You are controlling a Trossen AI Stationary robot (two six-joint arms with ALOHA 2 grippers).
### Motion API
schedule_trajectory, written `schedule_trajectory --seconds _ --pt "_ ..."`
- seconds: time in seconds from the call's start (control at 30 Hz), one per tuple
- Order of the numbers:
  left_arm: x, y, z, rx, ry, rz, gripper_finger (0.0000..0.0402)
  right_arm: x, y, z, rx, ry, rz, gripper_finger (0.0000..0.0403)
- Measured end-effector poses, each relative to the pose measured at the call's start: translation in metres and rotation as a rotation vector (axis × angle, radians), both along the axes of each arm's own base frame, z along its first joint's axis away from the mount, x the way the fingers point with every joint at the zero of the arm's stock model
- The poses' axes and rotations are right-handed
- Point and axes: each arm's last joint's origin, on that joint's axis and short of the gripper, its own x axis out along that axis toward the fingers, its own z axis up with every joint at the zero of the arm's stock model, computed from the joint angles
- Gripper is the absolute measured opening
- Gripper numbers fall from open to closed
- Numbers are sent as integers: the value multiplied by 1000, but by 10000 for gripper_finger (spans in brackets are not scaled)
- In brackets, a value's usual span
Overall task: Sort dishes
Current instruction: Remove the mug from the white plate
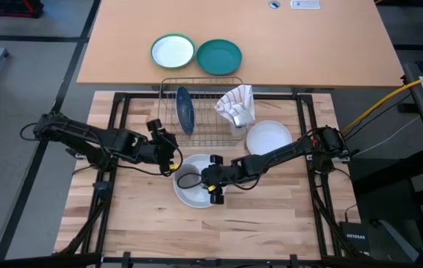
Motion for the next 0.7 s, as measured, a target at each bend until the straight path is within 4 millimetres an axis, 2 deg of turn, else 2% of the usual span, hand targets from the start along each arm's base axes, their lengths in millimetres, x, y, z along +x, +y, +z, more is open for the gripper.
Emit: schedule_trajectory --seconds 0.23,0.33,0.57,0.7 --pt "0 0 0 0 0 0 179 -1 -1 0 -23 4 -16 190" --pt "0 0 0 0 0 0 179 -1 -1 0 -21 4 -14 163" --pt "0 0 0 0 0 0 179 -1 -1 -1 -43 6 11 72" --pt "0 0 0 0 0 0 179 0 -1 0 -71 1 37 64"
